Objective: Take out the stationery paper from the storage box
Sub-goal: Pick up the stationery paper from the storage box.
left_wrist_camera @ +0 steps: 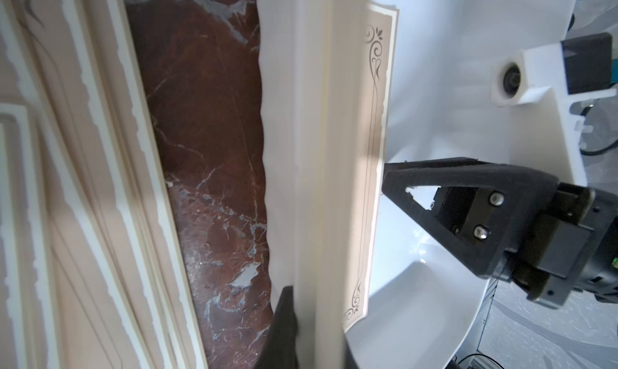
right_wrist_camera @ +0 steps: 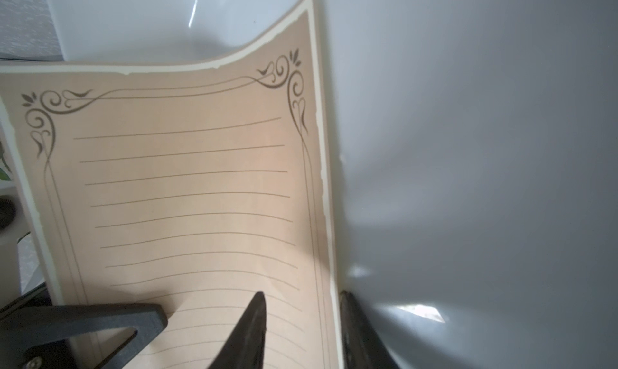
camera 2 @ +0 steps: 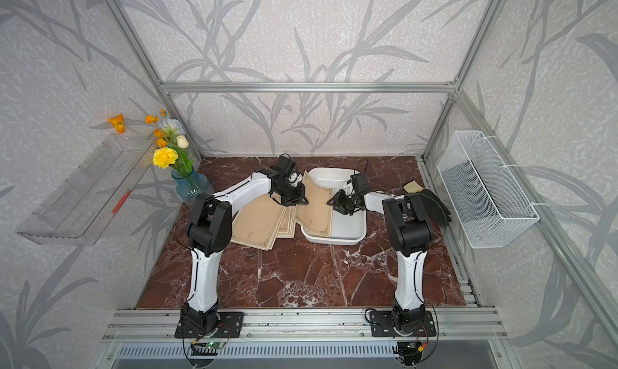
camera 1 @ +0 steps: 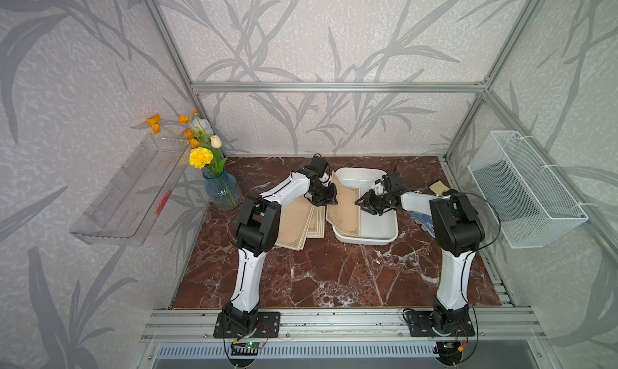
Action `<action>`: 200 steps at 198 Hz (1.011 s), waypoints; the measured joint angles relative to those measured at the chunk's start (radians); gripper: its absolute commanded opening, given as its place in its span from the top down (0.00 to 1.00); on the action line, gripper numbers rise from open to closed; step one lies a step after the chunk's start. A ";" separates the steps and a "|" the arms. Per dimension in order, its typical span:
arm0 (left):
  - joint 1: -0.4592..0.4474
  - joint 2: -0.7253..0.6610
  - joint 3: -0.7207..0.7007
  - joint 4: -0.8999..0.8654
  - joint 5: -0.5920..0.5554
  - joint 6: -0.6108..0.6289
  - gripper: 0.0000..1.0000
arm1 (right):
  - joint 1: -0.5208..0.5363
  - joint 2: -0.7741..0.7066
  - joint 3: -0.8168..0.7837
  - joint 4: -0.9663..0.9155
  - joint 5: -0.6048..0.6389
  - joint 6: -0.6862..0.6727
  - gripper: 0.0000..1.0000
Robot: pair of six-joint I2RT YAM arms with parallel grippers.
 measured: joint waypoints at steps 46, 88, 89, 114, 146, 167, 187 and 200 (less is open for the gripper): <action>0.001 -0.006 0.016 -0.021 0.011 0.015 1.00 | -0.006 -0.010 0.037 -0.080 0.042 -0.044 0.51; 0.002 -0.008 0.010 -0.011 0.037 0.003 0.98 | -0.006 -0.010 0.045 -0.092 0.041 -0.057 0.45; 0.002 -0.008 0.010 -0.010 0.037 0.003 0.97 | -0.006 -0.010 0.045 -0.092 0.041 -0.057 0.45; 0.002 -0.008 0.003 -0.007 0.043 -0.003 0.75 | -0.006 -0.010 0.045 -0.098 0.045 -0.060 0.45; 0.002 -0.010 0.003 -0.008 0.040 0.002 0.81 | -0.006 -0.010 0.045 -0.107 0.048 -0.065 0.45; 0.002 -0.010 0.003 -0.019 0.026 0.009 0.89 | -0.006 -0.010 0.045 -0.108 0.048 -0.066 0.45; 0.002 -0.013 0.003 -0.025 0.015 0.018 0.99 | -0.006 -0.010 0.045 -0.110 0.049 -0.070 0.45; 0.002 -0.018 0.003 -0.028 0.010 0.026 1.00 | -0.006 -0.010 0.045 -0.111 0.048 -0.072 0.45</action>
